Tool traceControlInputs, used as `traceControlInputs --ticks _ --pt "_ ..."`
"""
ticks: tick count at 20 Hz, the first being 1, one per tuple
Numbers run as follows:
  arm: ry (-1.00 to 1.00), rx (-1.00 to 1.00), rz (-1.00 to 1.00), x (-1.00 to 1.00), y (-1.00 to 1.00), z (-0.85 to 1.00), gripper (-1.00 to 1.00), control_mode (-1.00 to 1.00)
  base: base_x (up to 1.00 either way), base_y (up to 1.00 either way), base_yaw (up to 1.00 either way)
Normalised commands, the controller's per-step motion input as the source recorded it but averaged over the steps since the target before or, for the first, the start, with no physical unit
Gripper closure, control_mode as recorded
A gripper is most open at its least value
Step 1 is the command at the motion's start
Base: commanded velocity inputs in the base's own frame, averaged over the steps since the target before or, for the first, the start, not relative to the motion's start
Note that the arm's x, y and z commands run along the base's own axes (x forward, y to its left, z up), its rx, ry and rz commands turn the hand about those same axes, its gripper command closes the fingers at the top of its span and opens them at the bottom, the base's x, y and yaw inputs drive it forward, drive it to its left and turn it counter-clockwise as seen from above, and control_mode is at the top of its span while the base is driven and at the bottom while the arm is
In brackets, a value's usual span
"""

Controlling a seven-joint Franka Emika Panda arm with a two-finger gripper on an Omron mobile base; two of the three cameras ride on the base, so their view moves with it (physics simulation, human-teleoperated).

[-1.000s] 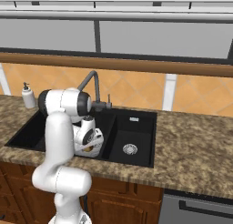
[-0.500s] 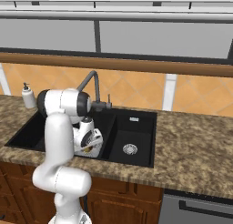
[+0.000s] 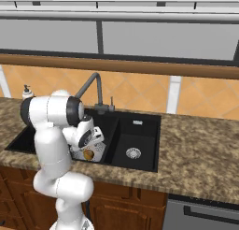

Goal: Put the colander in the sink, put the pear in the colander, and turn on the sink faucet and pour water over the colander.

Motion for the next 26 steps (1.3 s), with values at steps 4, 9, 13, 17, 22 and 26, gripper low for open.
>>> traceControlInputs --ticks 4,9,13,17,22,26 --pt "-0.01 0.08 -0.02 -0.17 -0.4 1.0 -1.0 -1.0 0.0 0.0 0.0" --pt "-0.05 0.16 -0.01 -0.3 -0.61 0.76 -1.0 -1.0 0.0 0.0 0.0" --pt "-0.12 0.13 -0.03 -0.53 -0.35 0.74 -1.0 -1.0 0.0 0.0 0.0" --pt "-0.12 0.11 -0.12 -0.68 -0.24 0.72 -1.0 -1.0 0.0 0.0 0.0" --pt "-0.18 0.1 -0.14 -0.72 -0.24 0.61 -1.0 -1.0 0.0 0.0 0.0" --pt "0.14 0.0 -0.05 -0.07 -0.02 0.35 -1.0 -1.0 0.0 0.0 0.0"
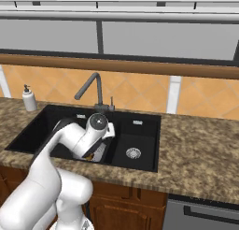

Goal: Put the colander in the sink, put the pear in the colander, and turn on the sink faucet and pour water over the colander.

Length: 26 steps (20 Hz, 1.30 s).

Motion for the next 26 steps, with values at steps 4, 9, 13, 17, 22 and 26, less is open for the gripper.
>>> traceControlInputs --ticks 4,9,13,17,22,26 --pt "0.27 0.02 -0.13 0.0 -0.09 0.25 -1.0 -1.0 0.0 0.0 0.0" --pt "-0.02 0.27 -0.59 -0.08 -0.33 0.11 -1.0 -1.0 0.0 0.0 0.0" --pt "-0.01 0.51 -0.52 -0.19 -0.54 0.0 -1.0 -1.0 0.0 0.0 0.0" --pt "0.0 0.53 -0.47 -0.13 -0.26 0.07 -1.0 -1.0 0.0 0.0 0.0" --pt "0.06 0.59 -0.29 -0.05 -0.08 0.37 -1.0 -1.0 0.0 0.0 0.0" --pt "0.23 0.59 -0.03 0.0 -0.02 0.69 -1.0 -1.0 0.0 0.0 0.0"
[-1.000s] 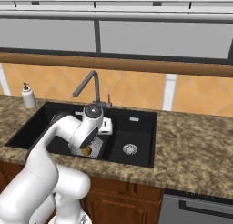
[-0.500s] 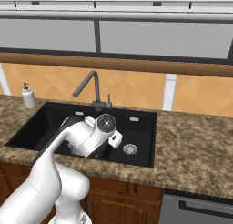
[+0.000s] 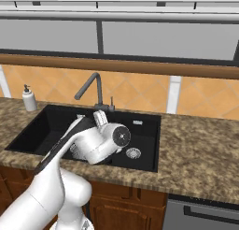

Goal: Put the colander in the sink, put the pear in the colander, and turn on the sink faucet and pour water over the colander.

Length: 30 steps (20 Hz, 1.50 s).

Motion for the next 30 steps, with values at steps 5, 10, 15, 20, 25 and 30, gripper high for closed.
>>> traceControlInputs --ticks 5,10,15,20,25,30 --pt "0.33 0.6 0.0 0.02 -0.19 0.54 -1.0 -1.0 0.0 0.0 0.0" --pt "0.22 0.66 -0.05 0.01 -0.22 0.14 -1.0 -1.0 0.0 0.0 0.0" --pt "0.04 0.43 -0.17 0.31 0.2 0.0 -1.0 -1.0 0.0 0.0 0.0" --pt "0.19 0.12 -0.12 0.54 0.62 0.0 -1.0 -1.0 0.0 0.0 0.0" --pt "0.17 0.15 -0.03 0.41 0.19 0.0 -1.0 -1.0 0.0 0.0 0.0" --pt "0.06 0.3 -0.03 0.37 0.03 0.0 -1.0 -1.0 0.0 0.0 0.0"
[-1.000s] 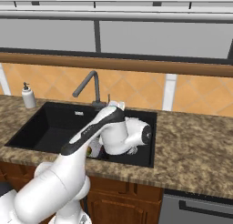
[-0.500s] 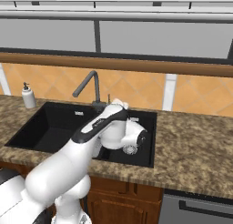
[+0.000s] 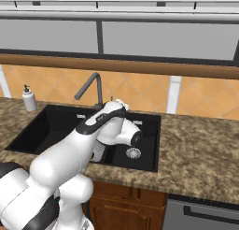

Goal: Put the colander in the sink, put the pear in the colander, and turn on the sink faucet and pour water over the colander.

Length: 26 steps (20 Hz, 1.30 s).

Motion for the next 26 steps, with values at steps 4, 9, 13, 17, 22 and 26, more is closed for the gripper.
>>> traceControlInputs --ticks 4,9,13,17,22,26 --pt "0.01 0.36 -0.08 0.33 0.12 0.0 -1.0 -1.0 0.0 0.0 0.0" --pt "0.0 0.3 -0.09 0.24 0.04 -0.05 -1.0 -1.0 0.0 0.0 0.0" --pt "0.02 0.11 -0.09 0.23 0.04 -0.04 -1.0 -1.0 0.0 0.0 0.0" --pt "0.01 0.0 -0.08 0.2 0.01 -0.05 -1.0 -1.0 0.0 0.0 0.0" --pt "0.0 0.0 -0.09 0.16 0.0 -0.15 -1.0 -1.0 0.0 0.0 0.0" --pt "0.0 0.0 -0.09 0.26 0.0 -0.21 -1.0 -1.0 0.0 0.0 0.0"
